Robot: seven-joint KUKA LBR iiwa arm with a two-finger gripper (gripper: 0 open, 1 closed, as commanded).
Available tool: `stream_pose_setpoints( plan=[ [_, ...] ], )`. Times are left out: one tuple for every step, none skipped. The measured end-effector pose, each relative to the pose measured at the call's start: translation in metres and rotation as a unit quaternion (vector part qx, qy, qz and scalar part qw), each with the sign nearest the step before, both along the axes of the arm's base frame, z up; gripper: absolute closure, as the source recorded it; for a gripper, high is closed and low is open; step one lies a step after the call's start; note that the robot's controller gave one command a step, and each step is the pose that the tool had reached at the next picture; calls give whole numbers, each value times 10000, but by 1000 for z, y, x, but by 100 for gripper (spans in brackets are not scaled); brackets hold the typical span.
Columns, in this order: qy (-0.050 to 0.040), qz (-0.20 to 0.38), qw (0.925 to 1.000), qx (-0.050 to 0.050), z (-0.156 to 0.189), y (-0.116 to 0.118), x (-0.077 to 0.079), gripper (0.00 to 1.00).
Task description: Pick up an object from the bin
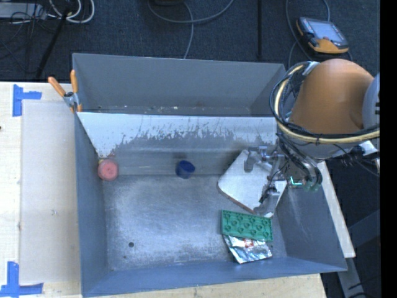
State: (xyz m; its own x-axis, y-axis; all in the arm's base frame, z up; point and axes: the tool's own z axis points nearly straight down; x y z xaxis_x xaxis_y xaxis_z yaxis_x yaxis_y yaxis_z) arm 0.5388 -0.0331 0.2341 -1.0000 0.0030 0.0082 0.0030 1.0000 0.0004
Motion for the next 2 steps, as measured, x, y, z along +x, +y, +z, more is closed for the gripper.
stream_pose_setpoints(
  plan=[
    [-90,534,9985,-3,-166,-54,-59,0],
    [-52,536,9985,15,-133,9,-65,0]
  ],
)
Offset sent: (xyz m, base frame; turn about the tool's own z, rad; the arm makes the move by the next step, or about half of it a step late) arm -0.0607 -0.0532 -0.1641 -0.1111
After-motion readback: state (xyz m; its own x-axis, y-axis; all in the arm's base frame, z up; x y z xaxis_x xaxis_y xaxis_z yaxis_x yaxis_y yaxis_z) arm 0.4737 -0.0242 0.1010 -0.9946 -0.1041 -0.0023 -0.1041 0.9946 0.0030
